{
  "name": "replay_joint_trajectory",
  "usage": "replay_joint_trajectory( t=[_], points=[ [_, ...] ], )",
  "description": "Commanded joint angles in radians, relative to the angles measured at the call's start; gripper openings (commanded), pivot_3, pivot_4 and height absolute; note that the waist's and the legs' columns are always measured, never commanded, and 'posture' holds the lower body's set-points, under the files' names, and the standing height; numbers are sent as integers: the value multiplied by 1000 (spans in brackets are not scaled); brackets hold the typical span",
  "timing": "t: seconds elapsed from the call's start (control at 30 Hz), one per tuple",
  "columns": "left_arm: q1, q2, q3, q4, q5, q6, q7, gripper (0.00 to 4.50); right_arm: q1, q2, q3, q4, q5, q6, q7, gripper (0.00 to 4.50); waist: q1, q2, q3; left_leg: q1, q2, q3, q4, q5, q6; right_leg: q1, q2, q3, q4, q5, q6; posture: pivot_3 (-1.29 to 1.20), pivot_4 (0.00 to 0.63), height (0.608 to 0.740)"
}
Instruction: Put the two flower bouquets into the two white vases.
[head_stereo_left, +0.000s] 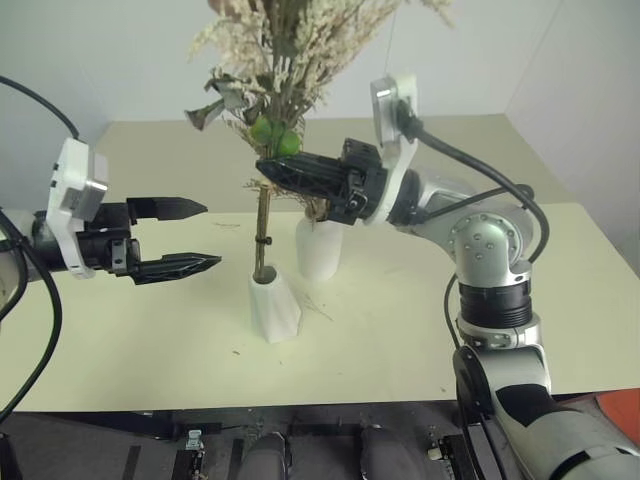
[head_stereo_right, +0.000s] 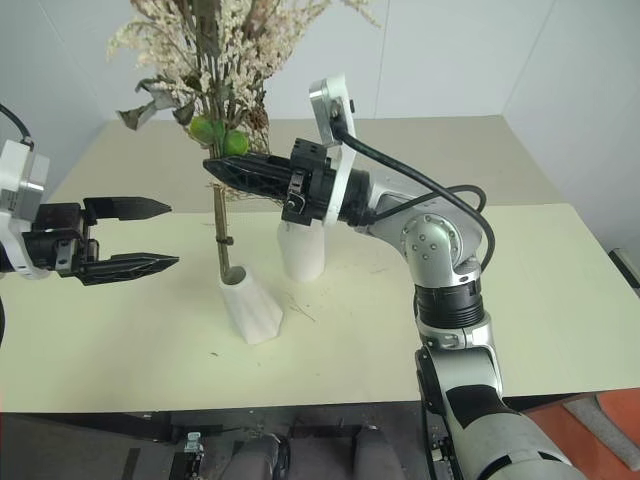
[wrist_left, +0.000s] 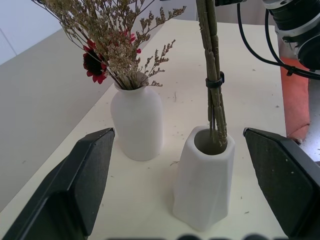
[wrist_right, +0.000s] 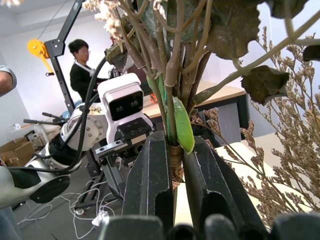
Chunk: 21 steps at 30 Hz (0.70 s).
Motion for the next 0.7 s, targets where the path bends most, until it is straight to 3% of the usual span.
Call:
replay_joint_trajectory(
  t=[0.03,0.7],
  points=[
    [-11,15,31,-18,-13,-3,5,4500,-8,-1,2,-24,-3,-20,7,184,0,0,0,0,0,0,0,0,0,0,0,0,0,0,0,0,150,740],
    [-11,7,24,-19,-11,-12,13,4500,75,-12,106,-34,-163,-136,62,184,0,0,0,0,0,0,0,0,0,0,0,0,0,0,0,0,150,740]
  ],
)
